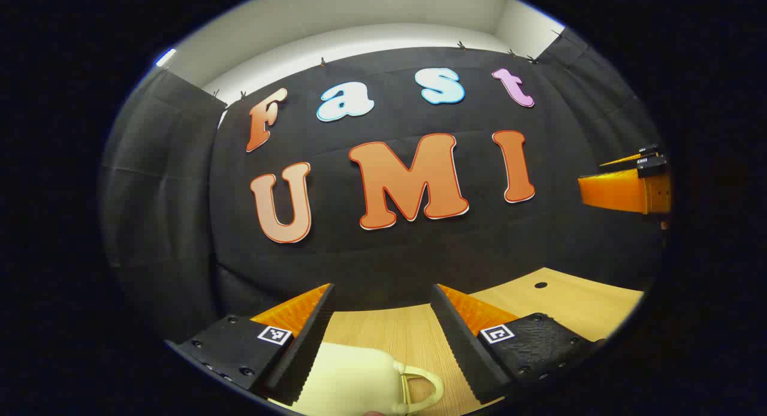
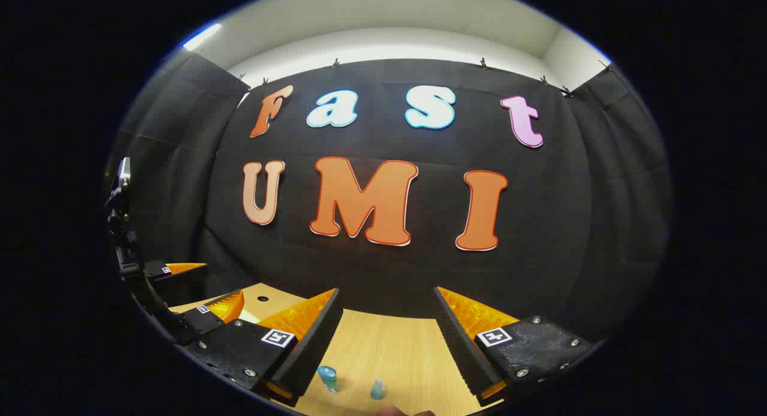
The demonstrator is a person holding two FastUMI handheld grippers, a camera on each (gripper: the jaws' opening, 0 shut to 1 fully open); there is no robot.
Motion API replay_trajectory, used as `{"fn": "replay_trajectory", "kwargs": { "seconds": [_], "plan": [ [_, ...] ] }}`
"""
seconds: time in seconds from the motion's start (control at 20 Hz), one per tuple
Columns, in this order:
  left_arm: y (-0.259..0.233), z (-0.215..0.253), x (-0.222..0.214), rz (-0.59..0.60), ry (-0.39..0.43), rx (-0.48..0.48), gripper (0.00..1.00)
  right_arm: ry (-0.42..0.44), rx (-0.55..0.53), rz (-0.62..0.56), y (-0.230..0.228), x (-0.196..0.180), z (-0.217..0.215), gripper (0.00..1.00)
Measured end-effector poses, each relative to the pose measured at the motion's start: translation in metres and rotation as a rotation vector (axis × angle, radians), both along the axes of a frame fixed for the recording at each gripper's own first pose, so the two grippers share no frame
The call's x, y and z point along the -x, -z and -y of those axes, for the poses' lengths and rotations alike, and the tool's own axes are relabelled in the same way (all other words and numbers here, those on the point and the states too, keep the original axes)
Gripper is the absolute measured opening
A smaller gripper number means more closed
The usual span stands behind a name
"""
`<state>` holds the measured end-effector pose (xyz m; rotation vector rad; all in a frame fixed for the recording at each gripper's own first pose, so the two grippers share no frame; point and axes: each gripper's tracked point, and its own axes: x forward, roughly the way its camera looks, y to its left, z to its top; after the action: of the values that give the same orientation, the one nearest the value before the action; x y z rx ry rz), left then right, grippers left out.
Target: First open the suitcase, pack the skin care products into it, and then close the suitcase.
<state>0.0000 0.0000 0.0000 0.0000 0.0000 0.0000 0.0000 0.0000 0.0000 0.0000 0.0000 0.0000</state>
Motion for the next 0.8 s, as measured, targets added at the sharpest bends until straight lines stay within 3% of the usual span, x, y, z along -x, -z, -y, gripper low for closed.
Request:
{"fn": "replay_trajectory", "kwargs": {
  "seconds": [0.3,0.6,0.8],
  "plan": [
    [-0.019,0.014,0.003,0.005,-0.017,0.018,1.0,-0.049,-0.001,-0.016,0.018,-0.01,-0.002,0.95],
    [-0.022,0.021,-0.003,-0.012,-0.009,0.063,0.98,-0.051,0.021,-0.032,0.027,-0.008,-0.003,0.92],
    [-0.018,0.028,-0.004,-0.022,0.0,0.076,0.98,-0.058,0.028,-0.046,0.032,-0.007,-0.006,0.95]
  ]
}}
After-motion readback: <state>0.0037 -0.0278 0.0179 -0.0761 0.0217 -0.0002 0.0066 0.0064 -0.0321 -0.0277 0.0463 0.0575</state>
